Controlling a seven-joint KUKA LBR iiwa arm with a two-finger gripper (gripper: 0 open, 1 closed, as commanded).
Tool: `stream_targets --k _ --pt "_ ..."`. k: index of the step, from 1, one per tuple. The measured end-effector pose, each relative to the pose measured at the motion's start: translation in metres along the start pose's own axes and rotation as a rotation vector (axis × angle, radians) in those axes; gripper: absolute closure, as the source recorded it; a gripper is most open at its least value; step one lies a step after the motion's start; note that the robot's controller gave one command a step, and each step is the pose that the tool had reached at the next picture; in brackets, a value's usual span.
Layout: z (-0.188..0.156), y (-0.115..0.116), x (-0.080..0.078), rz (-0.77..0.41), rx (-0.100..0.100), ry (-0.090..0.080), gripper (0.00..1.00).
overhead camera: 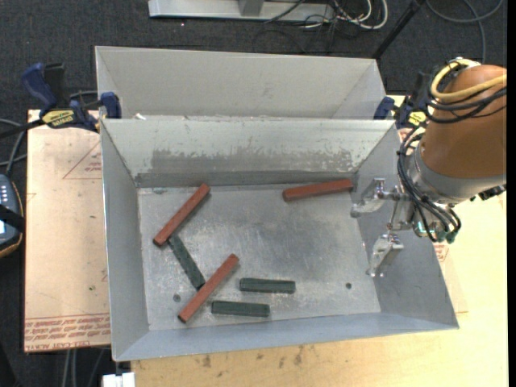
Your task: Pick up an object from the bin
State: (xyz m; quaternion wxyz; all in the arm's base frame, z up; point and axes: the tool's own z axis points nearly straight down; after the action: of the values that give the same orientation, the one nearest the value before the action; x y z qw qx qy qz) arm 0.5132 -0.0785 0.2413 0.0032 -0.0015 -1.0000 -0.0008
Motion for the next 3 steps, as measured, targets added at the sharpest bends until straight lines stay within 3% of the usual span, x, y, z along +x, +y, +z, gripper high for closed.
stream_targets --k 1,2,3 --pt "-0.002 0.0 -0.001 -0.001 0.0 -0.004 0.0" --pt "0.013 -0.003 -0.022 -0.093 0.003 -0.014 0.0" --pt "0.071 0.02 -0.017 -0.134 0.002 -0.011 0.0"
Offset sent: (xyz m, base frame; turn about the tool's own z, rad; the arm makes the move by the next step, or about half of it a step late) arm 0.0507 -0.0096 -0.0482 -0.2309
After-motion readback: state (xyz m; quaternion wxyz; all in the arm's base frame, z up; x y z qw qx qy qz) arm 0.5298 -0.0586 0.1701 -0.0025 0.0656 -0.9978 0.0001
